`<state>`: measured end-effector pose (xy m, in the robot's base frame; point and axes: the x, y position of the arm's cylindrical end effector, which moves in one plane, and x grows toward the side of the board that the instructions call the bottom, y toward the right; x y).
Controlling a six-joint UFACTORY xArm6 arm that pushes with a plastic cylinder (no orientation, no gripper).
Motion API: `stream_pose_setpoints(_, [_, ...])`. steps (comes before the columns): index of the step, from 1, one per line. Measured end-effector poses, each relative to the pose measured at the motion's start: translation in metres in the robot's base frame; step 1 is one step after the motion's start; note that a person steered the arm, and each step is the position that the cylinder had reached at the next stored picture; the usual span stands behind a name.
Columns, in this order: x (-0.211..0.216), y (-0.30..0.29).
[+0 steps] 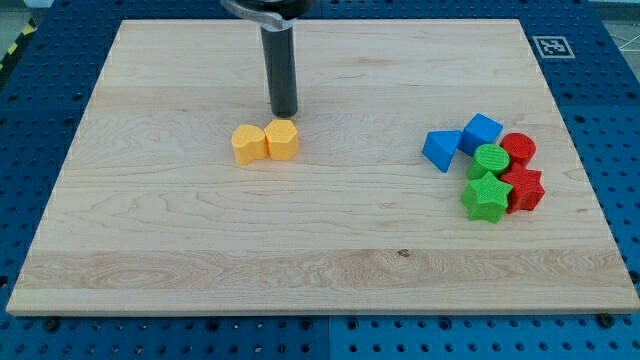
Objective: Move red circle along with red star towards bottom right
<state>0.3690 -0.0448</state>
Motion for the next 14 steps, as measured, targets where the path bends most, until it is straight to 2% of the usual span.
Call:
stream_pose_setpoints(1, [-0.011,0.031])
stream_pose_setpoints(4, [-0.011,0.195])
stream_pose_setpoints(5, [-0.007,0.253])
stream_pose_setpoints(6, [0.014,0.29])
stream_pose_setpoints(7, [0.035,0.293])
stream_pose_setpoints(10, [0.057,0.291])
stream_pose_setpoints(12, [0.053,0.264])
stream_pose_setpoints(14, [0.063,0.263])
